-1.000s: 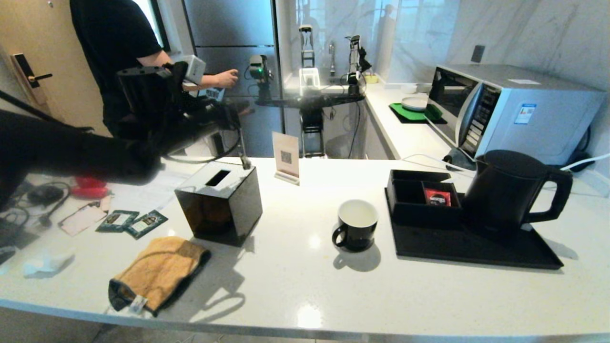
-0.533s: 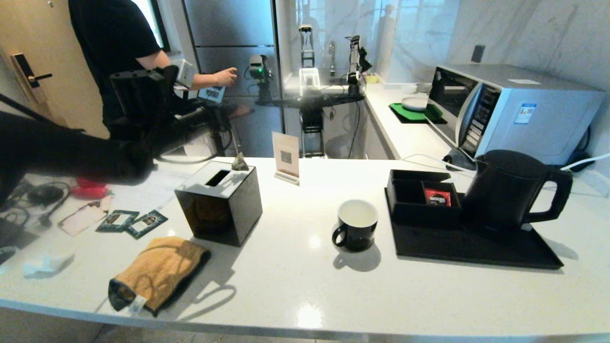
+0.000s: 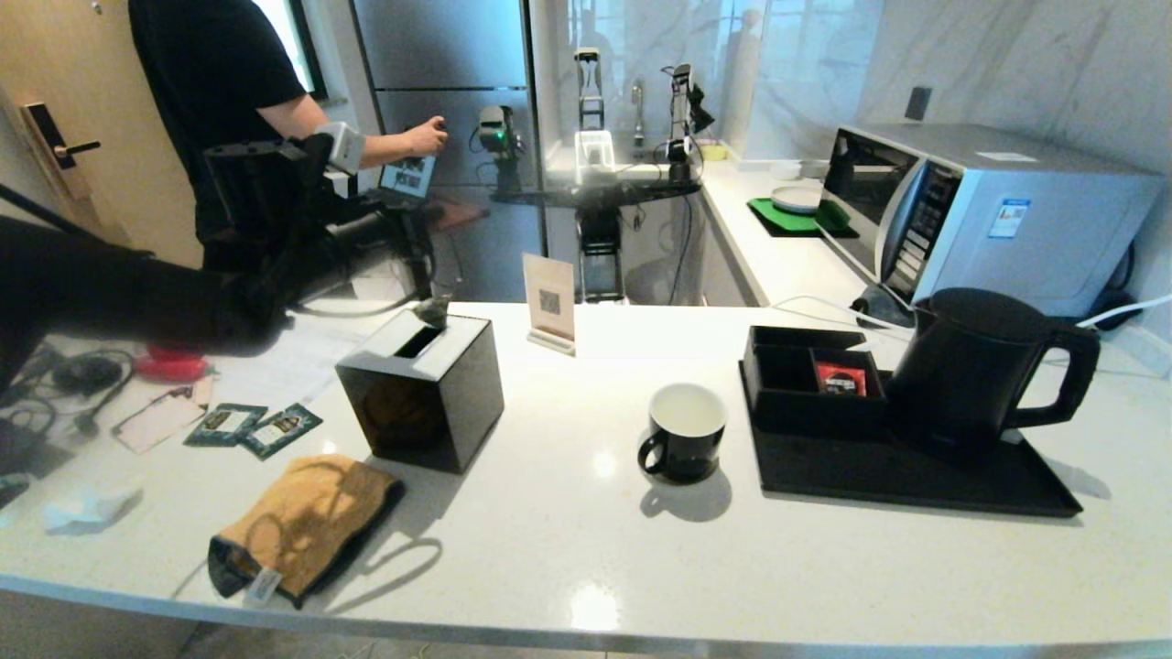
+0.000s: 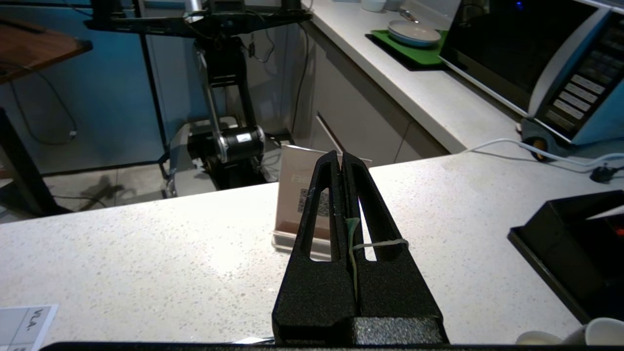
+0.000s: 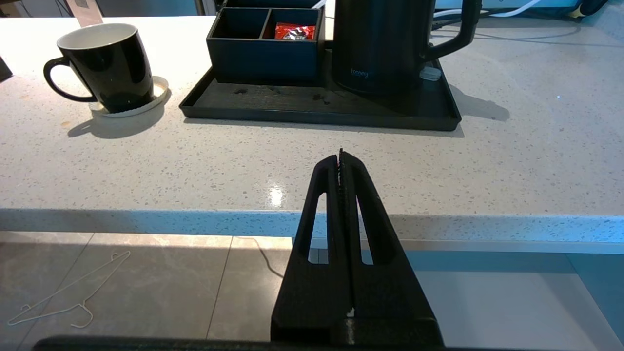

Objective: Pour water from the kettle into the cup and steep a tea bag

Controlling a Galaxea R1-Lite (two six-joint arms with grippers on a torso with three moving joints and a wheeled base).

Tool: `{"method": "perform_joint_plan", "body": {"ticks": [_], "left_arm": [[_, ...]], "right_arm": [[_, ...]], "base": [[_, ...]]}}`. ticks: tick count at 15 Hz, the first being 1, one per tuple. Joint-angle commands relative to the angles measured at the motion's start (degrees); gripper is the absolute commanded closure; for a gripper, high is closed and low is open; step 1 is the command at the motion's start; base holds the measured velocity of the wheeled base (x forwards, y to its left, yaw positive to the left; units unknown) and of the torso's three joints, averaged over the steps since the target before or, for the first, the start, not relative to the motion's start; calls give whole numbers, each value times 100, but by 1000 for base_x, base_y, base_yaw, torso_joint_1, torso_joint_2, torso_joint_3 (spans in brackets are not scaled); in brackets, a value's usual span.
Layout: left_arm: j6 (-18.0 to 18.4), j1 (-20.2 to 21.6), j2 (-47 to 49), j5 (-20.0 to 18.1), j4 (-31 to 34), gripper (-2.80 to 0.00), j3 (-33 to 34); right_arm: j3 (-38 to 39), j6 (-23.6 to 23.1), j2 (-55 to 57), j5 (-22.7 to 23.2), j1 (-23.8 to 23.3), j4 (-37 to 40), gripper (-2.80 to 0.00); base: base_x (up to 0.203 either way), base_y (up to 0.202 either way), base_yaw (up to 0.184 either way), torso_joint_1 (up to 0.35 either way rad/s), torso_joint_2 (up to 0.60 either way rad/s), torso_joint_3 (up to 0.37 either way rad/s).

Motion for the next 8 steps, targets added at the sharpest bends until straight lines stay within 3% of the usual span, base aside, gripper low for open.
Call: {"method": "perform_joint_plan", "body": {"ticks": [1, 8], "left_arm": [[-9, 4, -14, 10, -33, 0, 136], [-1, 5, -104, 147, -281, 0, 690]], "right_arm": [[0, 0, 9, 0, 2, 0, 0], [0, 0, 9, 0, 2, 0, 0]], "base": [[0, 0, 0, 0, 0, 0], [0, 0, 0, 0, 0, 0]]}}
